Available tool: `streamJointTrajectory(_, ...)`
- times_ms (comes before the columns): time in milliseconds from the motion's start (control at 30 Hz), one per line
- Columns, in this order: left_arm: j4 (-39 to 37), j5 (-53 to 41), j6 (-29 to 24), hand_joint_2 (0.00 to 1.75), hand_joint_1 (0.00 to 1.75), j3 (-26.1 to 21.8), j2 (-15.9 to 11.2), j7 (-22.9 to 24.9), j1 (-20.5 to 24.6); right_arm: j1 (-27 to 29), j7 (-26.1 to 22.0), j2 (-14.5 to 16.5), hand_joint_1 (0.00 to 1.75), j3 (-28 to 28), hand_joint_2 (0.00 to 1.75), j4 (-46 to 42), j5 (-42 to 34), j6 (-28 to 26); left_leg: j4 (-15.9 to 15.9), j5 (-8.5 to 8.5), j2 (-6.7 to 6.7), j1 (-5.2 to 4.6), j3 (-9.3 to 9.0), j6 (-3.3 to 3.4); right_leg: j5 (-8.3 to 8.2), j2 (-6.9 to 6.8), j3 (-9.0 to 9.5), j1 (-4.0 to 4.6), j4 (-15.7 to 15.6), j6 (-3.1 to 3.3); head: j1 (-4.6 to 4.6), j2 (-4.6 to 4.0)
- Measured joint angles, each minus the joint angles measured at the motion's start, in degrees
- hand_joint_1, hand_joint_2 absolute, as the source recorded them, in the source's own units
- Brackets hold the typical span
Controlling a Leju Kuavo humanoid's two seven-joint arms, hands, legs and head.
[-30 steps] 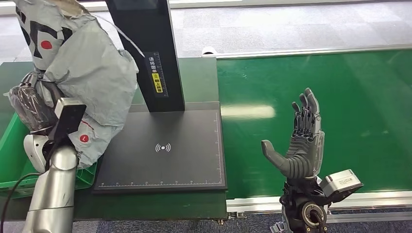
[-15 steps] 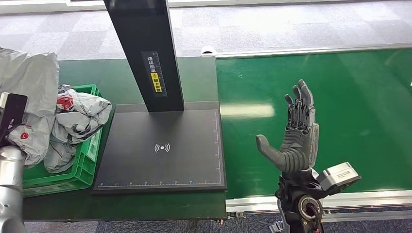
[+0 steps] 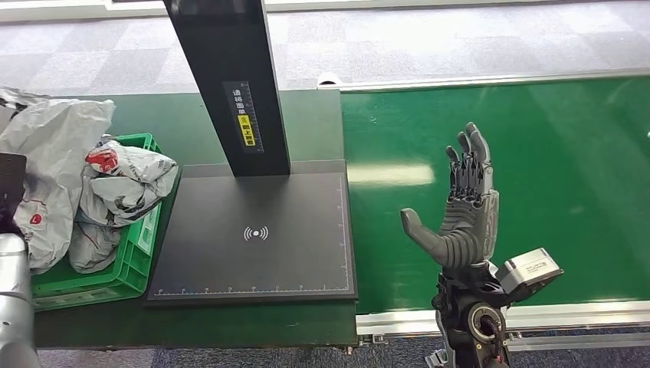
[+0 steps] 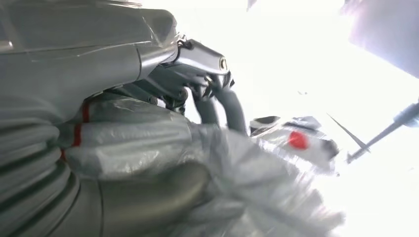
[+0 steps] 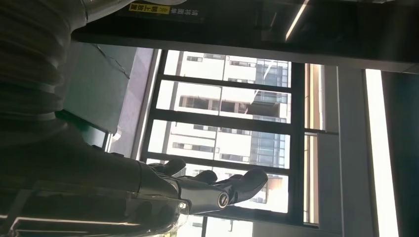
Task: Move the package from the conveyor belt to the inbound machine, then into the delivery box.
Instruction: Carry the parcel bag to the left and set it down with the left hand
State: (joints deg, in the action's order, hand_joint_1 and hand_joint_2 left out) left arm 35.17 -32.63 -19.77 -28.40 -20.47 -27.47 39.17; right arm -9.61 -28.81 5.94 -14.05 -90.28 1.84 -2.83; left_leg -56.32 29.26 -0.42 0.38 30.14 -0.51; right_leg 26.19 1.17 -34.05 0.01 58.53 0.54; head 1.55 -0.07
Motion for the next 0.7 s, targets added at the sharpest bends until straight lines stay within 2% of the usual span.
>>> streamJointTrajectory(33, 1.47, 5.26, 5.12, 0.44, 0.0, -0.67, 0.81, -1.98, -0.34, -0.15, 0.0, 0.01, 0.0, 0.0, 1.75, 0.16, 0.09, 0.08, 0.0, 0.0, -0.02, 0.0, 0.01, 0.0, 0.0, -0.01, 0.01, 0.0, 0.0, 0.0, -0.02, 0.0)
streamJointTrajectory(67, 3.43, 9.91, 9.55, 0.44, 0.0, -1.17, 1.75, -3.22, -0.88, -0.3, 0.0, 0.0, 0.0, 0.01, 1.75, 0.35, 0.15, 0.16, 0.0, 0.0, -0.02, 0.0, 0.01, 0.0, 0.0, -0.02, 0.01, -0.01, 0.0, -0.01, -0.02, 0.0)
streamJointTrajectory(133, 8.35, 16.83, 15.09, 1.31, 0.0, -1.6, 3.79, -4.15, -2.26, -0.51, 0.0, 0.0, 0.0, 0.03, 1.75, 0.71, 0.22, 0.23, -0.01, 0.0, -0.01, -0.01, 0.01, 0.0, -0.01, -0.01, 0.01, -0.02, -0.02, -0.02, -0.02, 0.0)
streamJointTrajectory(167, 11.24, 19.16, 16.0, 1.75, 0.0, -1.58, 4.89, -4.15, -3.01, -0.55, -0.01, 0.0, 0.0, 0.04, 1.75, 0.88, 0.23, 0.23, -0.02, 0.0, 0.0, -0.01, 0.02, 0.01, -0.02, -0.01, 0.01, -0.02, -0.04, -0.02, -0.01, 0.0)
streamJointTrajectory(300, 23.33, 24.41, 13.02, 1.75, 0.0, -0.4, 8.93, -3.93, -5.7, -0.56, -0.02, 0.01, 0.0, 0.08, 1.75, 1.31, 0.37, 0.22, -0.02, 0.02, -0.07, -0.01, 0.06, 0.01, -0.01, -0.03, 0.0, -0.02, -0.08, -0.02, -0.01, 0.0)
streamJointTrajectory(467, 35.38, 28.69, 9.64, 1.75, 0.0, 1.76, 12.47, -4.54, -8.65, -0.56, -0.02, -0.01, 0.0, 0.13, 1.75, 1.77, 0.37, -0.45, -0.02, 0.03, -0.07, -0.01, 0.08, 0.01, -0.01, -0.03, -0.01, -0.02, -0.09, -0.02, 0.0, 0.0)
streamJointTrajectory(700, 49.91, 37.09, 15.02, 1.75, 0.0, 5.57, 16.01, -7.65, -15.61, -0.55, 0.14, -0.03, 0.0, 0.28, 1.75, 2.58, 0.02, -0.99, -0.02, 0.03, -0.08, 0.0, 0.08, 0.01, -0.01, -0.03, -0.01, -0.01, -0.09, -0.02, -0.01, 0.0)
